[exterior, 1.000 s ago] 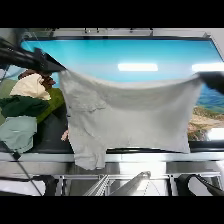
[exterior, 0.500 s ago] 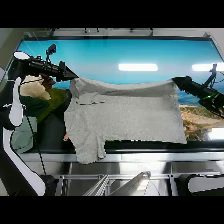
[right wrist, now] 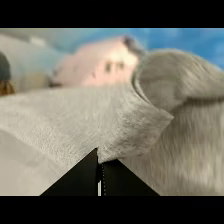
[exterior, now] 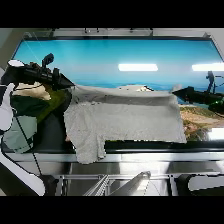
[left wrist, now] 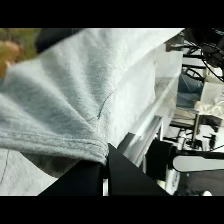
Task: Fold the shirts.
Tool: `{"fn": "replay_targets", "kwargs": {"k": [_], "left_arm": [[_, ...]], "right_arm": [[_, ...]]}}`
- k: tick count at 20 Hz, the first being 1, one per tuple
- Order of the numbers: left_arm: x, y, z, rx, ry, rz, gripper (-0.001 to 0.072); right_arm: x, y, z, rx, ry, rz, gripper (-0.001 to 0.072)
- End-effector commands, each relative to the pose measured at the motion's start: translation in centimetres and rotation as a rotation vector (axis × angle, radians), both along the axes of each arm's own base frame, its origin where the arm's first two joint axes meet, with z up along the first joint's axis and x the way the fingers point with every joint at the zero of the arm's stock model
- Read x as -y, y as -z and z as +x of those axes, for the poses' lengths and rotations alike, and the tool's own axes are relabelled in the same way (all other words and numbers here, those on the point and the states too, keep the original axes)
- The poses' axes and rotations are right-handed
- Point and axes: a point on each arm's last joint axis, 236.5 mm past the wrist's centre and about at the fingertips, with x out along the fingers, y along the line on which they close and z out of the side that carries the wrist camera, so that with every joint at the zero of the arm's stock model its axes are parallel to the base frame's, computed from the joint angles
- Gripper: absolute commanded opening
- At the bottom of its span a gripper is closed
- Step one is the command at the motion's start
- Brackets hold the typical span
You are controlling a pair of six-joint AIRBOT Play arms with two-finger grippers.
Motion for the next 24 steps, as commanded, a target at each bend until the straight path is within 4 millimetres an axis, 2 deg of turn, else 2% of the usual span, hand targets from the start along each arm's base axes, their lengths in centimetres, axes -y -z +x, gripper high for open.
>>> {"fn": "replay_targets", "kwargs": {"k": [1, 5, 7, 10, 11, 12, 13, 14, 15, 16, 19, 21, 23, 24], "left_arm": [[-0.4, 3.5, -3.7, -0.123, 0.015, 0.057, 0.0016], [-0.5, 6.4, -6.8, -0.242, 0.02, 0.065, 0.0014], [-0.6, 7.4, -6.9, -0.252, 0.005, 0.086, 0.0014], [-0.7, 7.0, -6.6, -0.23, 0.014, 0.087, 0.0017], [-0.7, 6.5, -6.9, -0.232, 0.034, 0.077, 0.0018], [-0.7, 5.7, -7.3, -0.241, 0.06, 0.065, 0.014], [-0.7, 5.0, -7.6, -0.271, 0.07, 0.059, 0.0351], [-0.8, 4.4, -7.7, -0.289, 0.078, 0.055, 0.0486], [-0.8, 3.8, -7.9, -0.312, 0.085, 0.052, 0.0648], [-0.8, 3.2, -8.2, -0.325, 0.095, 0.05, 0.0677], [-1.7, 0.8, -9.0, -0.314, 0.103, 0.052, 0.0673], [-3.1, -0.4, -9.5, -0.274, 0.061, 0.093, 0.0672], [-5.0, -1.1, -10.3, -0.211, -0.022, 0.117, 0.0672], [-5.8, -1.3, -11.0, -0.19, -0.072, 0.119, 0.0672]], "right_arm": [[-0.1, 3.2, -3.8, -0.156, -0.093, -0.081, 0.0017], [0.6, 4.5, -4.7, -0.234, -0.077, -0.115, 0.0017], [0.7, 4.7, -4.9, -0.251, -0.074, -0.116, 0.0017], [0.6, 4.6, -4.9, -0.272, -0.056, -0.1, 0.0032], [0.5, 4.5, -5.1, -0.281, -0.056, -0.09, 0.0163], [0.4, 4.5, -5.4, -0.296, -0.06, -0.088, 0.0193], [0.6, 4.5, -5.8, -0.319, -0.06, -0.096, 0.0197], [0.9, 4.5, -6.2, -0.335, -0.06, -0.119, 0.0265], [1.3, 4.2, -6.7, -0.339, -0.068, -0.156, 0.0285], [1.9, 3.7, -7.2, -0.342, -0.074, -0.197, 0.0285], [5.3, 1.2, -9.6, -0.365, -0.044, -0.343, 0.0307], [7.6, 0.2, -12.2, -0.416, -0.005, -0.394, 0.045], [8.7, 0.6, -14.8, -0.454, 0.06, -0.373, 0.0464], [8.7, 1.4, -16.3, -0.491, 0.086, -0.337, 0.0464]]}}
